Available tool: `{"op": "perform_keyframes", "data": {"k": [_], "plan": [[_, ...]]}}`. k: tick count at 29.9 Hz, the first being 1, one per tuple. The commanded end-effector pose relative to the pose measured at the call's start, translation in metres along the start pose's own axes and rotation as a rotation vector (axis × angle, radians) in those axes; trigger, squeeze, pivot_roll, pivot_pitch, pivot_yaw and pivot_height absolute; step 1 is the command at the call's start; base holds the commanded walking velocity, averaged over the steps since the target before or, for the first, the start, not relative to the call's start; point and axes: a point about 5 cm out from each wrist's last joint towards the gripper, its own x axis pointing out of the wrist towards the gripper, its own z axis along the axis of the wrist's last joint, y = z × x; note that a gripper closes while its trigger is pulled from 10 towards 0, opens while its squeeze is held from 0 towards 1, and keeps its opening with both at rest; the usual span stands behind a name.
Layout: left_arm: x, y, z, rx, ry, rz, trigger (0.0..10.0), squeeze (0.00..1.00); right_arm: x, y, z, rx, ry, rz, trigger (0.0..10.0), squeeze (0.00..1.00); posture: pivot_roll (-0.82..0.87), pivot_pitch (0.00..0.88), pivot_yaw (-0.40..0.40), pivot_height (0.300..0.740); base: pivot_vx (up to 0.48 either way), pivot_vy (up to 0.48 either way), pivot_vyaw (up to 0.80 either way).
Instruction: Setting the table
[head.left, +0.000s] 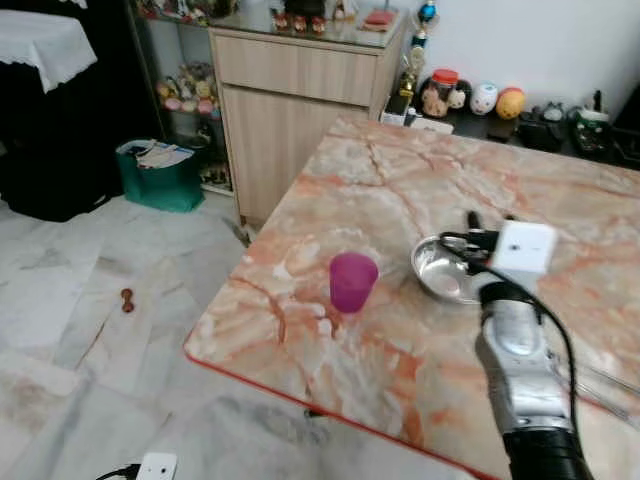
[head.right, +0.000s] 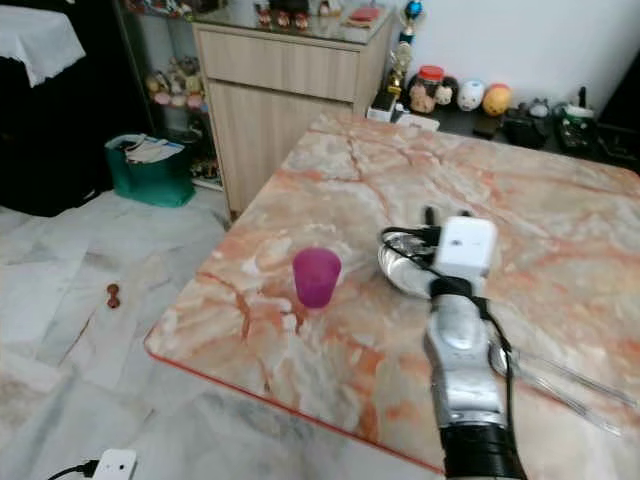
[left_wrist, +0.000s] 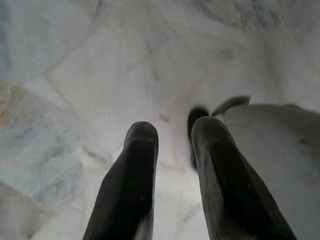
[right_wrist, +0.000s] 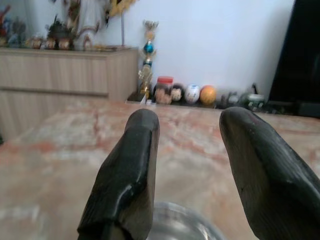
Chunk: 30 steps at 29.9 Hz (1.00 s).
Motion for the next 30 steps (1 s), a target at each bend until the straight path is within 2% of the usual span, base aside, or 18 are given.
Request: {"op": "perform_keyframes", "data": {"k": [1, 3, 4, 5, 6, 10, 12, 13, 19, 20, 21, 22, 30], "plan": [[-0.001, 0.004, -0.005, 0.011, 0.017, 0.011, 10.0, 0.0, 0.0, 0.001, 0.004, 0.024, -0.009, -0.015, 10.0, 0.0, 0.16, 0.0, -0.062, 0.707, 0.0, 0.0, 0.0], [-0.001, 0.004, -0.006, 0.012, 0.018, 0.01, 10.0, 0.0, 0.001, -0.002, 0.005, 0.025, -0.011, -0.038, 10.0, 0.0, 0.16, 0.0, -0.062, 0.707, 0.0, 0.0, 0.0], [-0.001, 0.004, -0.006, 0.013, 0.019, 0.01, 10.0, 0.0, 0.001, -0.006, 0.005, 0.027, -0.006, -0.062, 10.0, 1.0, 0.15, 0.0, -0.061, 0.707, 0.0, 0.0, 0.0], [-0.001, 0.004, -0.007, 0.022, 0.024, 0.007, 10.0, 0.0, 0.001, -0.015, 0.003, -0.003, 0.018, -0.116, 10.0, 1.0, 0.15, 0.0, -0.061, 0.707, 0.0, 0.0, 0.0], [-0.001, 0.004, -0.007, 0.022, 0.024, 0.007, 10.0, 0.0, 0.001, -0.015, 0.003, -0.003, 0.018, -0.116, 10.0, 1.0, 0.15, 0.0, -0.061, 0.707, 0.0, 0.0, 0.0], [-0.002, 0.003, -0.008, 0.044, 0.032, -0.002, 10.0, 0.0, 0.0, -0.033, -0.015, -0.05, 0.126, -0.176, 10.0, 1.0, 0.15, 0.0, -0.063, 0.707, 0.0, 0.0, 0.0], [-0.002, 0.003, -0.008, 0.045, 0.032, -0.002, 10.0, 0.0, 0.0, -0.036, -0.018, -0.059, 0.15, -0.188, 10.0, 1.0, 0.15, 0.0, -0.064, 0.707, 0.0, 0.0, 0.0], [-0.002, 0.003, -0.008, 0.048, 0.033, -0.002, 10.0, 0.0, -0.001, -0.039, -0.026, -0.06, 0.2, -0.199, 10.0, 1.0, 0.15, 0.0, -0.064, 0.707, 0.0, 0.0, 0.0], [-0.002, 0.002, -0.009, 0.055, 0.036, -0.002, 10.0, 0.0, -0.003, -0.041, -0.04, -0.005, 0.298, -0.21, 10.0, 1.0, 0.16, 0.0, -0.07, 0.707, 0.0, 0.0, 0.0], [-0.002, 0.002, -0.009, 0.057, 0.036, -0.001, 10.0, 0.0, -0.003, -0.04, -0.045, 0.015, 0.34, -0.203, 10.0, 0.93, 0.16, 0.0, -0.073, 0.707, 0.0, 0.0, 0.0], [-0.002, 0.002, -0.009, 0.057, 0.036, 0.0, 10.0, 0.0, -0.004, -0.039, -0.048, 0.029, 0.361, -0.2, 10.0, 0.93, 0.16, 0.0, -0.075, 0.707, 0.0, 0.0, 0.0], [-0.002, 0.002, -0.009, 0.058, 0.036, 0.001, 10.0, 0.0, -0.004, -0.037, -0.051, 0.064, 0.383, -0.189, 10.0, 0.0, 0.16, 0.0, -0.076, 0.707, 0.0, 0.0, 0.0], [-0.001, 0.002, -0.007, 0.056, 0.036, 0.01, 10.0, 0.0, -0.003, -0.031, -0.054, 0.17, 0.428, -0.152, 10.0, 0.0, 0.17, 0.0, -0.077, 0.707, 0.0, 0.0, 0.0]]}}
